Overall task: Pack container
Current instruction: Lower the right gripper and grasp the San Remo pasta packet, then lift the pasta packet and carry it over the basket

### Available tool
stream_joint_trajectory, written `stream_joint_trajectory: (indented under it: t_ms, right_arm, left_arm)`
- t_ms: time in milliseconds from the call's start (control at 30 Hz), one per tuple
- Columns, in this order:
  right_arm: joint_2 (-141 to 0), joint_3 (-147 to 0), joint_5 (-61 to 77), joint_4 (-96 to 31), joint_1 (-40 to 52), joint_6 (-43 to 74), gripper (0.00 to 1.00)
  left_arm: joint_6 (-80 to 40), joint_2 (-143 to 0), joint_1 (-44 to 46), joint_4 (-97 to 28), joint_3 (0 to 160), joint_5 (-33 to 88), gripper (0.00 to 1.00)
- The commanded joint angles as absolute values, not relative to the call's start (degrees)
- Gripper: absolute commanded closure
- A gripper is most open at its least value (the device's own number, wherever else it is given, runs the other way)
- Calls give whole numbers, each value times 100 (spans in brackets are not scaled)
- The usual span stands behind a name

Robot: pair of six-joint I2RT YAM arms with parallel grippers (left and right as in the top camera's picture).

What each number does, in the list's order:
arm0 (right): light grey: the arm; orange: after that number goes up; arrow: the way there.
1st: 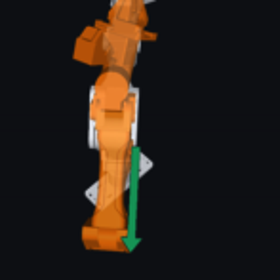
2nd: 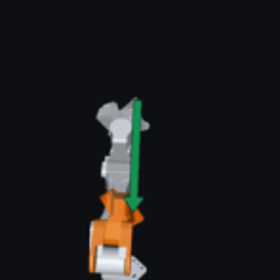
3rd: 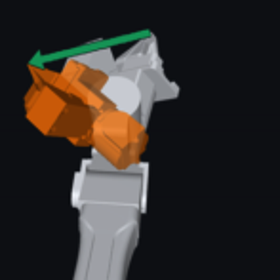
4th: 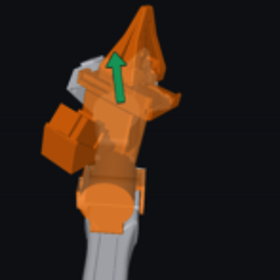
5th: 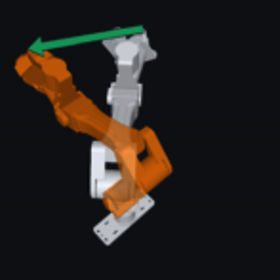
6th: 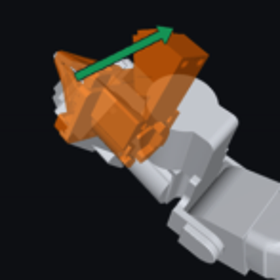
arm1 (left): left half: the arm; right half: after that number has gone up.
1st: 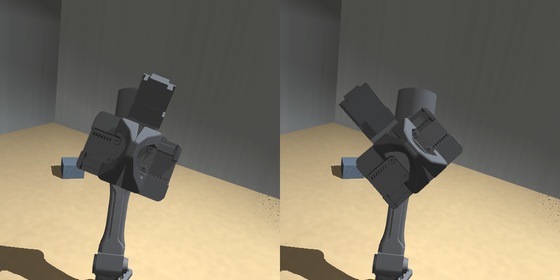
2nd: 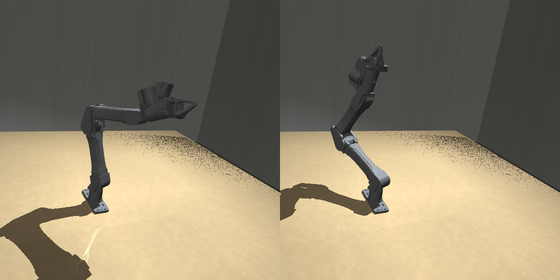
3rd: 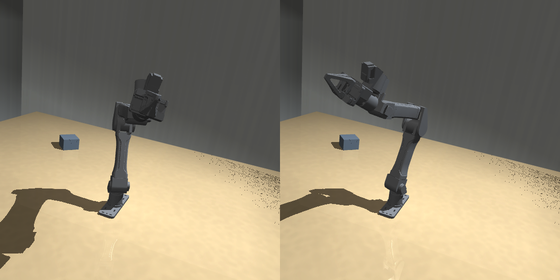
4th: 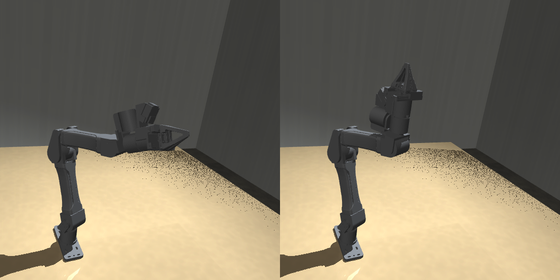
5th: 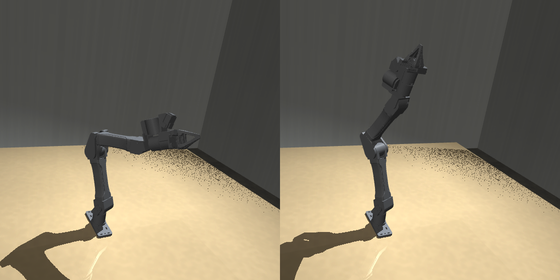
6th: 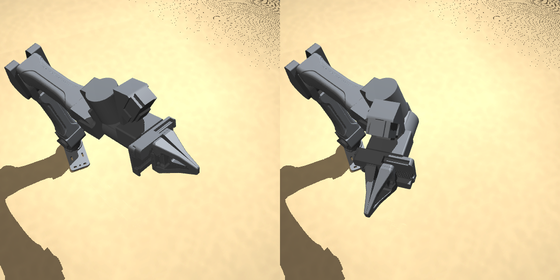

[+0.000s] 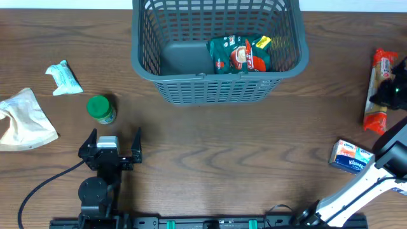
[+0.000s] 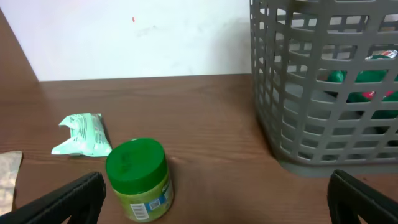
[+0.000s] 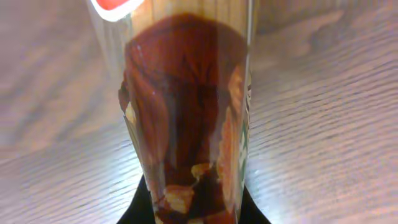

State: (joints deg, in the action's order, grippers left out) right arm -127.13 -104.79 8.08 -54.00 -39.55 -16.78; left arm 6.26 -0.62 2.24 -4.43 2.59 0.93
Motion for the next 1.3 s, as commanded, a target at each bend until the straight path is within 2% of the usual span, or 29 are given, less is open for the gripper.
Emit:
stream_joint_trajectory:
  t_ms: [0, 367, 700, 1067, 1267]
  right_arm:
    - [-11710, -10608, 1057, -5358, -3760, -1374, 99]
    - [-9850, -10608, 1243, -5603, -3044, -958, 99]
    - [-8213, -10818, 1245, -5651, -1540, -858, 99]
    - [-8440, -11985, 646, -5918, 425, -886, 99]
    - [-9113, -12044, 648, -5883, 1417, -1444, 99]
  left_arm:
    - [685, -23, 211, -526, 84, 47, 1]
    - [685, -23, 211, -526, 84, 47, 1]
    - [685, -23, 211, -526, 84, 47, 1]
    - [685, -23, 211, -526, 84, 47, 1]
    - [685, -23, 211, -526, 84, 47, 2]
